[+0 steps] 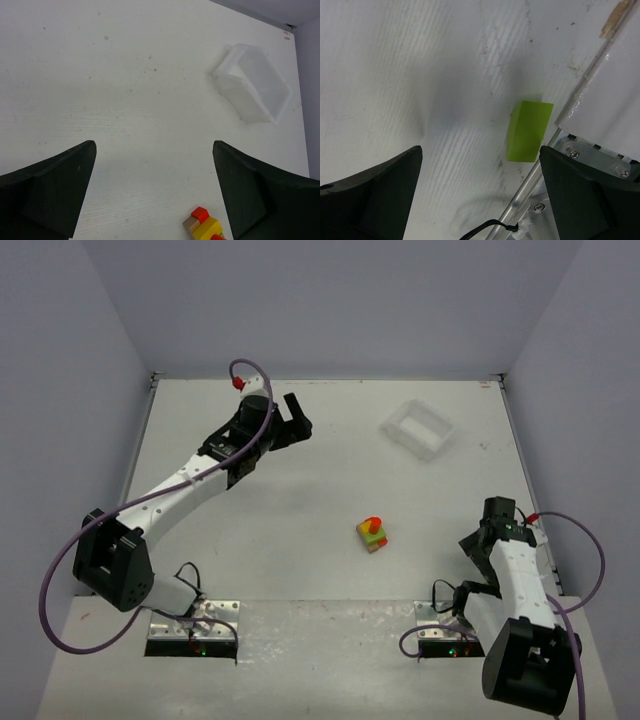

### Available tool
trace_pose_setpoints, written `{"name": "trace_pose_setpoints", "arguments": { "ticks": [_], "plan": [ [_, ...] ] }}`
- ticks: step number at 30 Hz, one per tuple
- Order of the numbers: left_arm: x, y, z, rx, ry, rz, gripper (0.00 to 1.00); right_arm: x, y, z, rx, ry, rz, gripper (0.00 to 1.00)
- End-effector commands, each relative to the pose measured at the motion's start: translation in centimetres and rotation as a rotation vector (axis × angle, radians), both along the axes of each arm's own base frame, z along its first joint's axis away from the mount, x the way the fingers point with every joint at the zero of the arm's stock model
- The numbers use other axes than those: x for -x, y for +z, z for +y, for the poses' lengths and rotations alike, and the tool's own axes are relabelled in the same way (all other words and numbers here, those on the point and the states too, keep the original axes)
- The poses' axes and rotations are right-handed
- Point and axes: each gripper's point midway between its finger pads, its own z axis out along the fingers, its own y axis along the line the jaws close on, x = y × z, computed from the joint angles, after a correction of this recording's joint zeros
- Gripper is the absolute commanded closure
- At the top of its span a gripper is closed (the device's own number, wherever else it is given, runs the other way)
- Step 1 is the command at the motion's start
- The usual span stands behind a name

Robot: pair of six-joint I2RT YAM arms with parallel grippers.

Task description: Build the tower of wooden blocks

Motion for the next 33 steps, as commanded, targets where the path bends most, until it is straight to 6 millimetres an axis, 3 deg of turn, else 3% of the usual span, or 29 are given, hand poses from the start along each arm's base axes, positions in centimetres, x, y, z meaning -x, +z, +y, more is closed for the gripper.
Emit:
{"name": "trace_pose_setpoints", "arguments": {
  "ticks": [1,8,20,24,33],
  "plan": [
    [-1.8,1.2,-0.3,0.055,-0.064,-0.031,0.0,1.5,0.4,-1.0,0.064,-0.131,0.027,0.01],
    [-2.5,0.7,1.2,0.076,-0.054,-0.015,0.0,2.5,0.3,-1.1,0.08,-0.255,0.02,0.01],
    [-1.5,2.8,3.9,0.053,0.057,-0.085,0.0,1.2,-1.4,-0.8,0.062,-0.358,-0.134,0.02],
    [-1.4,3.1,4.0,0.051,0.06,-0.094,0.0,1.0,-2.2,-1.1,0.076,-0.344,-0.168,0.06],
    [-1.3,2.9,4.1,0.053,0.061,-0.093,0.0,0.2,-2.1,-1.9,0.118,-0.281,-0.171,0.37]
  ]
}}
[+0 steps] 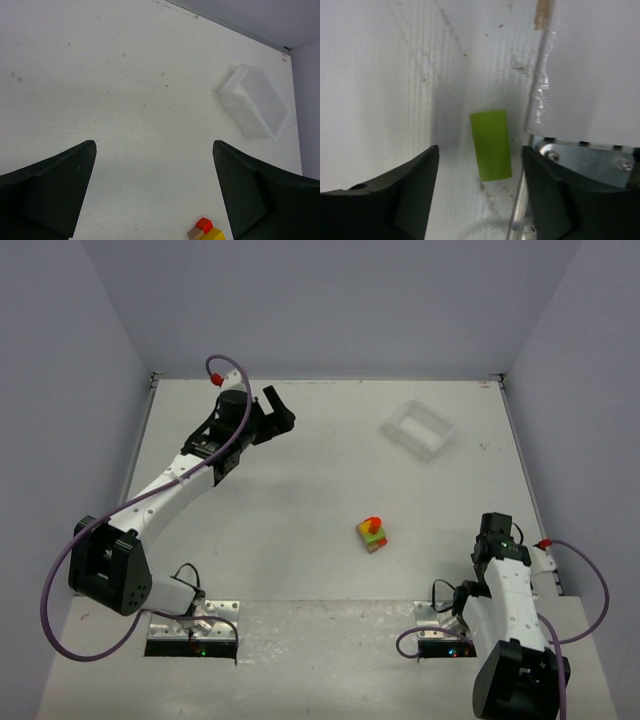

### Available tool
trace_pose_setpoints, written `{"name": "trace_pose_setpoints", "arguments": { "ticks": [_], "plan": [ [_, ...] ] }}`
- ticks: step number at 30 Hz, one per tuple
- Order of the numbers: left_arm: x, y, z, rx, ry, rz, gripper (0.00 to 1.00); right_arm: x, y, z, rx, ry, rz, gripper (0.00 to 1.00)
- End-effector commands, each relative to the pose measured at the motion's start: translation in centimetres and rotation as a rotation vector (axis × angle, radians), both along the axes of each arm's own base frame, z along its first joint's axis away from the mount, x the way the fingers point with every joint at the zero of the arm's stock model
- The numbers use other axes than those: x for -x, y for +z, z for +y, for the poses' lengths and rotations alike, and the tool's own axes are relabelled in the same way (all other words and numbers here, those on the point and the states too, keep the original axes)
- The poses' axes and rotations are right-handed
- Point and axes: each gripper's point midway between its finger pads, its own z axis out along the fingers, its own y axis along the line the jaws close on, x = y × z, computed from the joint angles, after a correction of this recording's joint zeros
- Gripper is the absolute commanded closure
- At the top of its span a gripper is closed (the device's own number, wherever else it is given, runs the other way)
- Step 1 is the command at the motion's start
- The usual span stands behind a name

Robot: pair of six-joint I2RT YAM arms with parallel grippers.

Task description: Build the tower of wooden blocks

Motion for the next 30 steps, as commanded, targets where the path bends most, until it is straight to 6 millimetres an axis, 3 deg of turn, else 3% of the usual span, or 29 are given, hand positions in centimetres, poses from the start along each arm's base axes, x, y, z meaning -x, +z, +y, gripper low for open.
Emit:
{"name": "trace_pose_setpoints", "arguments": {
  "ticks": [1,7,15,23,26,30],
  "plan": [
    [-0.3,1.9,0.5,0.013,0.013,-0.066,0.0,-2.6,-0.8,-0.5,0.01,-0.002,-0.105,0.38],
    [-0.3,2.0,0.5,0.017,0.014,-0.066,0.0,-3.1,-0.7,-0.5,0.004,0.044,-0.088,0.5],
    [-0.2,1.9,0.3,0.023,0.006,-0.07,0.0,-4.3,-0.2,-0.7,0.019,0.132,-0.113,0.74],
    [0.0,1.4,0.4,0.02,0.011,-0.054,0.0,-8.7,2.1,-0.1,0.017,0.434,-0.188,0.98],
    [0.5,0.7,0.5,0.019,0.009,-0.035,0.0,-12.5,3.6,3.1,-0.076,0.747,-0.302,0.99],
    [1.1,0.2,0.6,0.023,0.005,-0.026,0.0,-15.5,5.9,8.1,-0.236,1.027,-0.487,0.99]
  ]
}}
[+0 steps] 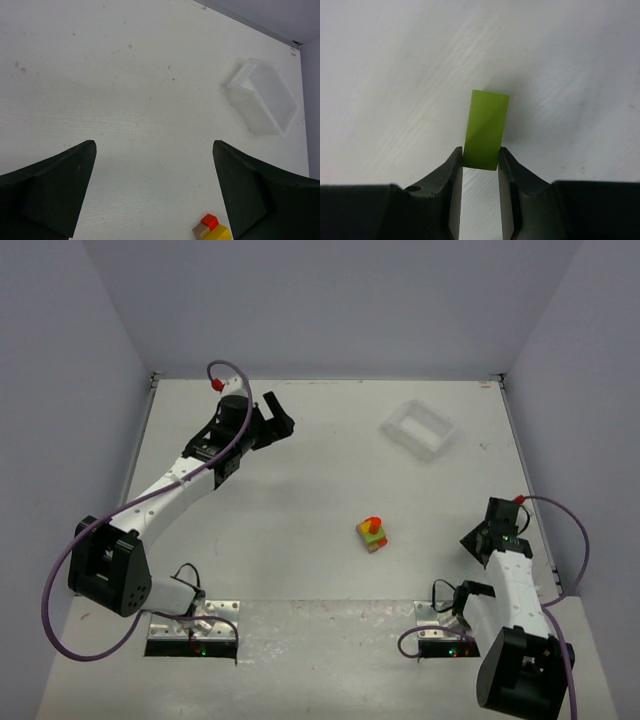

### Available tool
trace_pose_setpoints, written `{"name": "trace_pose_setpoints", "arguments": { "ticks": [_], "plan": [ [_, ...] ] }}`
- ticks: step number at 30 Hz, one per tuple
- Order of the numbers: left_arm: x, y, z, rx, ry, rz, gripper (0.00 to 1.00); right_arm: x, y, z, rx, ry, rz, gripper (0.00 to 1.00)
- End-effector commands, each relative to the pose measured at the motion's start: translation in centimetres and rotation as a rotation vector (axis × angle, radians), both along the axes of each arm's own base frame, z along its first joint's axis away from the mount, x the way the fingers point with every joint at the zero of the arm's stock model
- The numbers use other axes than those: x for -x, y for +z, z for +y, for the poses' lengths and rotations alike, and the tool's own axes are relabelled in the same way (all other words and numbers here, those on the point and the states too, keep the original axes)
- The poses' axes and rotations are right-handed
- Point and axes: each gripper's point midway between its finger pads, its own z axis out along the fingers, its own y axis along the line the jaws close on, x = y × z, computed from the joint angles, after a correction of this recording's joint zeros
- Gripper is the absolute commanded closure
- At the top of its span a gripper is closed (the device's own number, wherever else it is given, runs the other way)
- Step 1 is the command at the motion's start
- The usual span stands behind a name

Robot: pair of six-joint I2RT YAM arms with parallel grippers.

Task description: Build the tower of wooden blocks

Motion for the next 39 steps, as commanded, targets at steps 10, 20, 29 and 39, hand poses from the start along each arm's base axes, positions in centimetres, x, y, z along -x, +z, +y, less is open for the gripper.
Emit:
{"name": "trace_pose_setpoints", "arguments": {
  "ticks": [10,20,29,39],
  "plan": [
    [3.3,2.3,-2.8,0.099,-0.238,-0.111,0.0,-9.5,15.0,14.6,-0.387,0.887,-0.567,1.0],
    [14.3,7.7,-13.4,0.524,-1.008,-0.336,0.0,-5.1,23.8,26.9,-0.733,1.442,-0.742,1.0],
    [16.0,10.2,-16.2,0.603,-1.039,-0.377,0.0,-4.1,25.9,30.0,-0.772,1.569,-0.838,1.0],
    [15.7,10.0,-16.7,0.661,-1.007,-0.359,0.2,-3.0,26.7,30.5,-0.834,1.586,-0.86,1.0]
  ]
}}
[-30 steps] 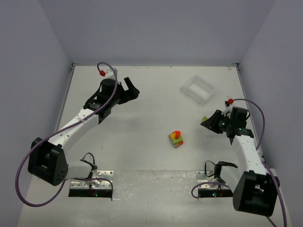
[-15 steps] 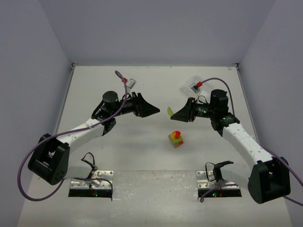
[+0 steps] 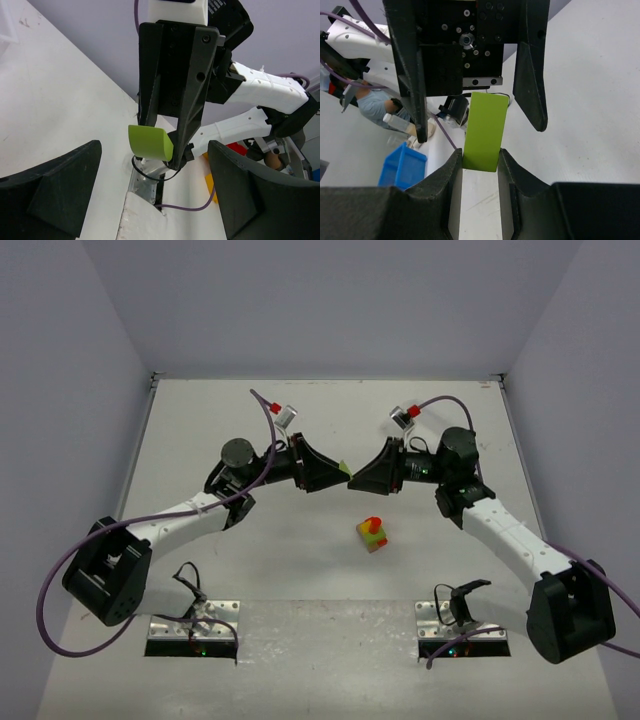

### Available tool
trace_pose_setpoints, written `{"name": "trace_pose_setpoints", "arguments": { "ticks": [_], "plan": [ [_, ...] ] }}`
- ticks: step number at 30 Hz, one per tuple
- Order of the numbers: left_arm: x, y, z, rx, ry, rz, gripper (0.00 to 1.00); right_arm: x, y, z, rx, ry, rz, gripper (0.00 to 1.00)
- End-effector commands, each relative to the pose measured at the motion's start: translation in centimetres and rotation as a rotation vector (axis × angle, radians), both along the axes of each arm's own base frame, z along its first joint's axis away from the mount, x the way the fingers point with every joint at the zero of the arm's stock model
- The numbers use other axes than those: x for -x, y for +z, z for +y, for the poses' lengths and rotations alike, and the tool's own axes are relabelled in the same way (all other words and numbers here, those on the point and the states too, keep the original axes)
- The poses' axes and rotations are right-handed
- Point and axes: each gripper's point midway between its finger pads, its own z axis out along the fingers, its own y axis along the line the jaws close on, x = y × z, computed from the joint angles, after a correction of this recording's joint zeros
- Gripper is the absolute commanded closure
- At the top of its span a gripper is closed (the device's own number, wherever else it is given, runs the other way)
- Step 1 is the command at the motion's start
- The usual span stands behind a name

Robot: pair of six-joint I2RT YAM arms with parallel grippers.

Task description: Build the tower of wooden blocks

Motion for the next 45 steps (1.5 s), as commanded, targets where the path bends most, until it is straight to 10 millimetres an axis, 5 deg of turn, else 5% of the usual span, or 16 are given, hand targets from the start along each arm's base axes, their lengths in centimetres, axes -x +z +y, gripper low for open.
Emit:
{"name": "trace_pose_setpoints", "arguments": {
  "ticks": [1,11,13,14,15,16,20,25,26,28,29,31,33,40,45],
  "plan": [
    [0.2,2.4,-0.2,0.08,-0.005,-0.051,0.23,0.8,1.6,0.6,-0.038,0.047,-0.062,1.0],
    [0.3,2.3,-0.6,0.075,-0.011,-0.039,0.95,0.0,0.4,0.7,0.01,-0.002,-0.012,0.99],
    [-0.3,2.0,-0.6,0.054,0.017,-0.027,1.0,-0.4,-0.2,0.6,0.034,-0.031,0.018,0.89],
    [-0.8,1.5,-0.6,0.036,0.043,-0.011,1.0,-0.7,-0.4,0.5,0.048,-0.052,0.03,0.77],
    [-1.7,0.4,-0.5,0.0,0.093,0.041,1.0,-1.4,-0.4,0.4,0.064,-0.088,0.013,0.51],
    [-2.9,-0.5,-0.2,-0.044,0.159,0.079,1.0,-1.5,-0.7,0.2,0.093,-0.102,0.012,0.35],
    [-7.9,-5.8,3.1,-0.293,0.509,0.264,1.0,-2.5,-3.0,-1.6,0.255,-0.243,0.033,0.02],
    [-10.4,-12.6,8.1,-0.586,0.814,0.435,1.0,-4.6,-6.2,-7.3,0.484,-0.617,0.06,0.01],
    [-10.6,-12.8,8.7,-0.612,0.85,0.445,1.0,-4.9,-6.7,-8.5,0.524,-0.691,0.079,0.01],
    [-11.0,-17.0,10.1,-0.759,0.923,0.536,1.0,-5.3,-8.3,-12.1,0.646,-0.879,0.148,0.01],
    [-11.1,-16.7,10.1,-0.764,0.922,0.535,1.0,-5.3,-8.7,-13.1,0.686,-0.924,0.157,0.01],
    [-11.2,-20.1,9.8,-0.864,0.9,0.59,0.98,-5.0,-9.8,-15.0,0.766,-0.995,0.197,0.01],
    [-11.0,-22.7,9.4,-0.922,0.862,0.636,0.98,-4.8,-10.3,-16.0,0.802,-1.043,0.21,0.01],
    [-11.8,-25.9,8.6,-0.989,0.836,0.673,0.99,-4.3,-11.2,-16.3,0.84,-1.036,0.232,0.01],
    [-11.9,-27.3,8.3,-1.019,0.814,0.683,0.83,-4.2,-11.7,-15.7,0.853,-0.982,0.231,0.01]
  ]
}}
